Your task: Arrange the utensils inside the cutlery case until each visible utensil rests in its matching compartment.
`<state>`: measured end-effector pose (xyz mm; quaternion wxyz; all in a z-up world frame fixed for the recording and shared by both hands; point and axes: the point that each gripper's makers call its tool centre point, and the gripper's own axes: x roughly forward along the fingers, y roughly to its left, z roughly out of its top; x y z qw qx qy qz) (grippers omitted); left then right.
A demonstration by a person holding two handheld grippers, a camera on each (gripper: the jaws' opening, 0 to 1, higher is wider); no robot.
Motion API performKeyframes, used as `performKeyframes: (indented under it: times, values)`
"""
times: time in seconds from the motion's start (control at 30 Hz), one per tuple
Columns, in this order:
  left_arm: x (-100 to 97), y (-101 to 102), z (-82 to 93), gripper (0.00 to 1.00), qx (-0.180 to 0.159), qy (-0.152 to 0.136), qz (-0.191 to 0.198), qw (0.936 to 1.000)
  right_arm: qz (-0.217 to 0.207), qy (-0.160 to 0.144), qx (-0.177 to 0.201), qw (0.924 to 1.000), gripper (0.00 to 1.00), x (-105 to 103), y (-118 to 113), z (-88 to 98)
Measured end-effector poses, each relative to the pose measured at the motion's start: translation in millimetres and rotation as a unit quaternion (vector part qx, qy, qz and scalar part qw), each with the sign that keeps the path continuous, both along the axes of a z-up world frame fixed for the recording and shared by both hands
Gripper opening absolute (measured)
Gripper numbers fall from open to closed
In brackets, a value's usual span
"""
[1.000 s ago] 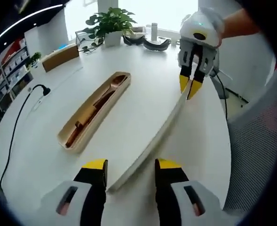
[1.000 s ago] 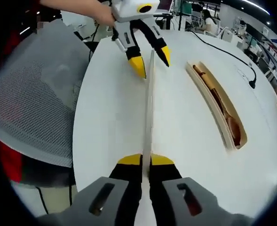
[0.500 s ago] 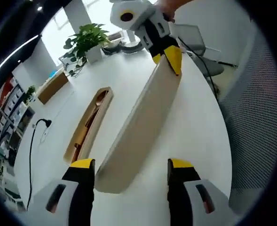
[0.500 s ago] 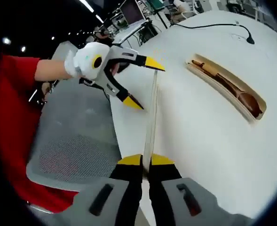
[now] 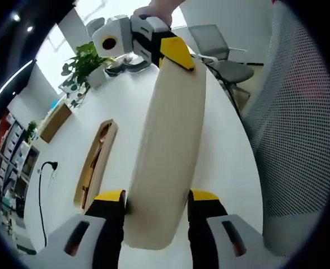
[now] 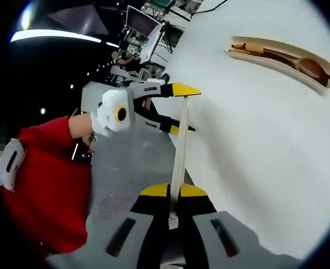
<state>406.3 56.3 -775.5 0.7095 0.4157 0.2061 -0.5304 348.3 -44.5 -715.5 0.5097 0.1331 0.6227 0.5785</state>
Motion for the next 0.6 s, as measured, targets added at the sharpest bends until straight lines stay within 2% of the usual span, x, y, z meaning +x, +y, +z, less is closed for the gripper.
performKeyframes:
  times: [0.03, 0.13, 0.2, 0.27, 0.33, 0.37, 0.43, 0.5, 0.53, 0.57, 0.6]
  values:
    - [-0.9, 0.3, -0.3, 0.45, 0.000, 0.004, 0.000, 1.0000, -0.004, 0.009, 0.002, 0.9999, 0.00, -1.3, 1.0, 1.7]
    - [-3.6, -0.3, -0.5, 0.45, -0.003, 0.011, -0.003, 0.9999, -0.005, 0.010, 0.007, 0.9999, 0.00, -2.9, 0.2, 2.0]
    - [-5.2, -2.1, -0.2, 0.46, 0.003, 0.004, -0.019, 0.9998, -0.006, 0.033, 0.020, 0.9992, 0.00, -5.0, -0.3, 7.5]
    - [-6.2, -3.9, 0.3, 0.47, 0.005, 0.001, -0.024, 0.9997, -0.001, 0.033, 0.022, 0.9992, 0.00, -5.1, -2.1, 9.1]
    - [-10.2, -6.7, 0.5, 0.47, 0.001, 0.012, -0.029, 0.9995, 0.005, 0.046, 0.020, 0.9987, 0.01, -6.6, -3.4, 12.8]
    - [-10.8, -6.9, 0.2, 0.46, 0.003, 0.011, -0.031, 0.9995, 0.006, 0.042, 0.018, 0.9989, 0.01, -5.1, -4.0, 12.2]
    - [-16.1, -5.9, -2.0, 0.44, 0.015, 0.033, -0.031, 0.9989, -0.005, 0.043, 0.016, 0.9989, 0.01, 1.3, -4.2, 13.4]
    - [-14.1, -3.4, -1.0, 0.43, 0.013, 0.033, -0.026, 0.9990, -0.046, 0.022, 0.036, 0.9980, 0.01, 17.7, 1.1, 15.5]
    - [-14.1, -1.0, -1.3, 0.43, 0.011, 0.045, -0.016, 0.9988, -0.074, 0.016, 0.048, 0.9960, 0.01, 25.5, 3.8, 18.4]
    - [-11.8, 0.0, 1.7, 0.43, -0.004, 0.056, -0.001, 0.9984, -0.088, -0.002, 0.045, 0.9951, 0.01, 32.4, 3.0, 15.7]
    - [-10.7, 1.7, 2.6, 0.43, -0.008, 0.064, 0.006, 0.9979, -0.121, -0.037, 0.051, 0.9907, 0.02, 45.1, 4.4, 13.6]
